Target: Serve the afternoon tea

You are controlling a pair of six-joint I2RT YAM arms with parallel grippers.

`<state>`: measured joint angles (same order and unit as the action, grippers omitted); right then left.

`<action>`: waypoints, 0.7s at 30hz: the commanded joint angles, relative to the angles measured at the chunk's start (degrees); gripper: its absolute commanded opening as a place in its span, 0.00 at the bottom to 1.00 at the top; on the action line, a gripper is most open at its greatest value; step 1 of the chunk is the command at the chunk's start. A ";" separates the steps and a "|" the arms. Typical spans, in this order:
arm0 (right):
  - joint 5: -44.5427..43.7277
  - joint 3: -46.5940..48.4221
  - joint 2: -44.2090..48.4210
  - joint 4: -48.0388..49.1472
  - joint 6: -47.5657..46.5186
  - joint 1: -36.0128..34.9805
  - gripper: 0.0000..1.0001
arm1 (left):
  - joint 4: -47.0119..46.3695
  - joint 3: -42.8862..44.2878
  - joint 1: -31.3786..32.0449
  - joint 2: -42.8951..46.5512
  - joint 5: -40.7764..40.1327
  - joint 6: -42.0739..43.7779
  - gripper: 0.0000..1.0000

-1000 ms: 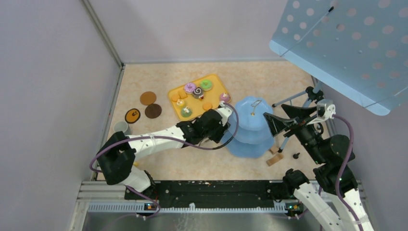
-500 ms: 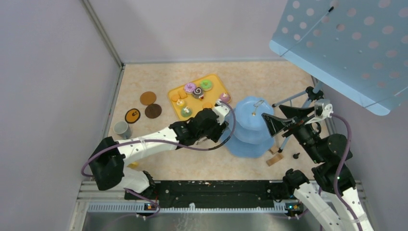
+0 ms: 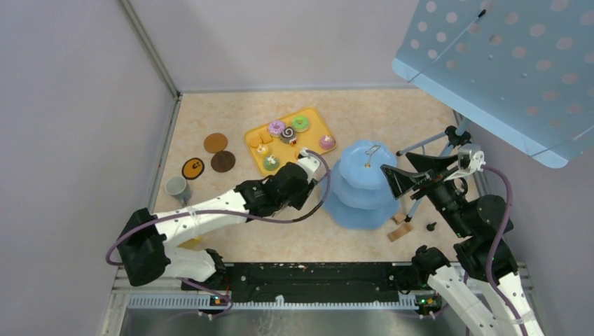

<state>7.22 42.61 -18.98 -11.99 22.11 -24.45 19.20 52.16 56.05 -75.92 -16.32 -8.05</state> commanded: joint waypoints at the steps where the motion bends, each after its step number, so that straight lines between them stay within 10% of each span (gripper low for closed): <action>1: 0.49 1.16 -0.40 2.58 0.02 0.52 0.97 | 6.51 0.33 -0.52 6.56 -11.27 -5.23 0.59; 10: 2.05 0.45 -1.67 4.53 -0.56 0.54 0.97 | 3.06 9.29 -22.77 5.24 3.33 -8.04 0.60; 21: 1.86 -0.16 -0.57 4.51 -0.17 0.46 0.97 | 9.50 40.29 -27.69 -25.07 5.55 -6.68 0.64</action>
<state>8.93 42.37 -20.25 -9.37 22.11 -24.45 26.00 84.82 29.56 -93.80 -12.73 -14.83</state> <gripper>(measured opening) 0.974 0.637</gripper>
